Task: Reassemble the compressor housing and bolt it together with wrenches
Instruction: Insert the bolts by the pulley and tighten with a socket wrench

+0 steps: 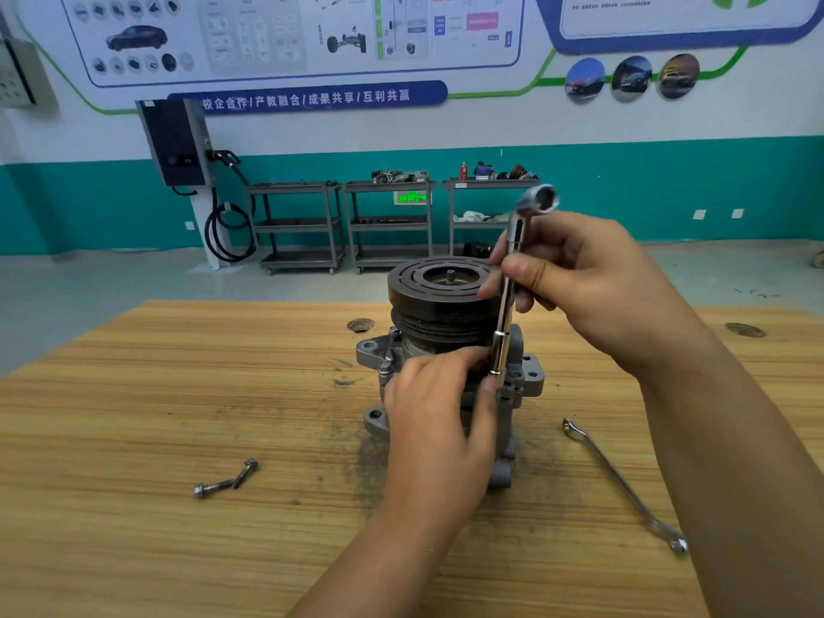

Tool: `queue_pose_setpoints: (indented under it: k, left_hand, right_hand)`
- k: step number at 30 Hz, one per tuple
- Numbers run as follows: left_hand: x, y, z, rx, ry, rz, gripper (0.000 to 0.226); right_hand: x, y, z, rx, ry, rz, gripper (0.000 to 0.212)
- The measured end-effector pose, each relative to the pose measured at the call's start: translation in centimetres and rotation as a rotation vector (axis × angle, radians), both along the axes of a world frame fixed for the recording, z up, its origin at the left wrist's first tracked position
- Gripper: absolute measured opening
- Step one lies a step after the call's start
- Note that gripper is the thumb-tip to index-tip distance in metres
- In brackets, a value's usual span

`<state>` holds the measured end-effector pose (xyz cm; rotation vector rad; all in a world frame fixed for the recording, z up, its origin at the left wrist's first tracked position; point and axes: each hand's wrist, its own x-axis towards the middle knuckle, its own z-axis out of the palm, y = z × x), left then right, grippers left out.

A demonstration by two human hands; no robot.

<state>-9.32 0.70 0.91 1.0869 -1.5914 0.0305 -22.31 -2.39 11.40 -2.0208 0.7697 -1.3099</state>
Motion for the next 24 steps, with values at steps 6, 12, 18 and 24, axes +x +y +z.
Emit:
queue_pose_setpoints:
  k: [6,12,18,24]
  left_hand:
    - [-0.3,-0.2,-0.2,0.000,-0.021,0.046,0.026]
    - [-0.5,0.0,-0.4,0.082,0.058,0.025,0.023]
    - [-0.2,0.1,-0.5,0.109,0.040,0.018,0.023]
    - [-0.3,-0.1,-0.2,-0.036,0.004,0.035,0.026]
  right_hand:
    - [1.0,-0.3,-0.4,-0.059,-0.045,-0.117,0.011]
    - [1.1,-0.5,-0.7,-0.070,-0.017,-0.112,0.009]
    - [-0.1,-0.4,-0.4,0.015,0.163,0.076,0.027]
    - [0.2,-0.7,-0.5,-0.029,0.095,-0.040,0.009]
